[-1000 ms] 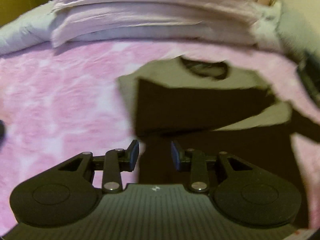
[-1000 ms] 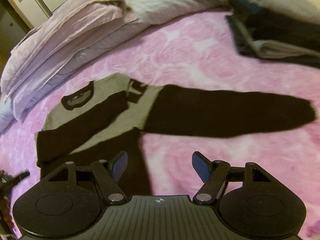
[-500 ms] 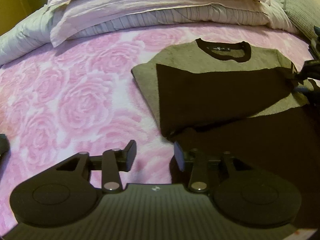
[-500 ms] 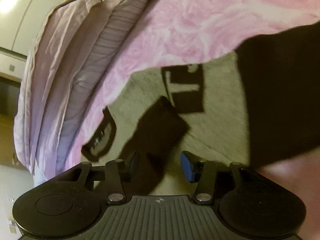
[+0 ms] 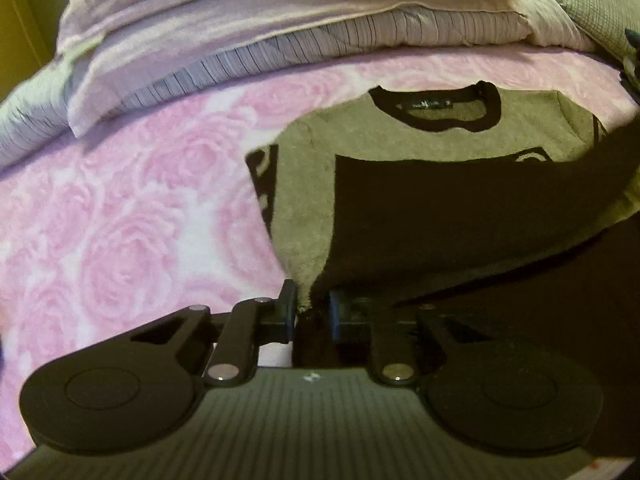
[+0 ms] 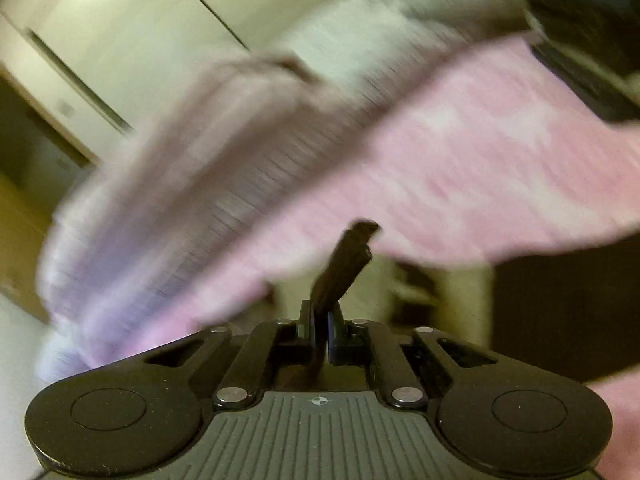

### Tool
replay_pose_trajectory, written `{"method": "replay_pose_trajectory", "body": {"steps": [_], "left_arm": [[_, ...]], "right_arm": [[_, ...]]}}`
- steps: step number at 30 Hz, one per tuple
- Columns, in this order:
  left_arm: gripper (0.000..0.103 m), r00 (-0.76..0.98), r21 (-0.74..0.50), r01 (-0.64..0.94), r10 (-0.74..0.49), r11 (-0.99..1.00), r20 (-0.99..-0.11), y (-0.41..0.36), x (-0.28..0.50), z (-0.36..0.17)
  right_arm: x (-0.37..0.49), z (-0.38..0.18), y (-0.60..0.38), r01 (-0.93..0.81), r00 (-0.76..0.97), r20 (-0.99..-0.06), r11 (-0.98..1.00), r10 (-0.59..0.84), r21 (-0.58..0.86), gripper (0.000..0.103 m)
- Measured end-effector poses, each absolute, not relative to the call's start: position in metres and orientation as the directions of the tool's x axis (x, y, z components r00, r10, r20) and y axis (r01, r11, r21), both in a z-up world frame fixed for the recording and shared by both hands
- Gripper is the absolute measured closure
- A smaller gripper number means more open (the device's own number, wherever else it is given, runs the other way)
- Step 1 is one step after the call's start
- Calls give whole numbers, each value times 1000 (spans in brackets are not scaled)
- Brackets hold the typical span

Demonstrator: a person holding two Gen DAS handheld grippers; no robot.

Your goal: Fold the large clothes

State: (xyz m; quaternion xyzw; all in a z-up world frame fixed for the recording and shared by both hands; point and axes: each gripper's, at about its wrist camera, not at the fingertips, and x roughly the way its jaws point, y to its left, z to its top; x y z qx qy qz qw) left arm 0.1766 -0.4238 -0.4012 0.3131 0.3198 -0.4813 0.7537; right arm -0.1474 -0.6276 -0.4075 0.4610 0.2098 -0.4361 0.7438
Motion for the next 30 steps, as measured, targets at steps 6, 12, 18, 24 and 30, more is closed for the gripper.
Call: {"method": "replay_pose_trajectory", "body": {"steps": [6,12,18,24,30], "left_arm": [[74,365,219,914,-458,341,-811,-407,183,-409],[75,363,168,905,-502,392,-785,-397,176,-377],[75,308,49,860,-440,507,-843,-375,182,-371],[76,283,-11,799,-391,601,-876,-354,194,-374],[76,271,-54,766,-399,640,-876,-349,200,-368]], "right_arm": [[-161,-458,-627,870,489,-792,137,-366,474,95],[-204,-420,-615,879,451,-778,64,-437,473,85],[-349,-438,-602,750,331,-780,-353,-532,559,80],[-465,-462,-607,512,213,-714,-547,-667,663,76],[-468,-460,-646,561,170,-720,-534,-673,632,100]]}}
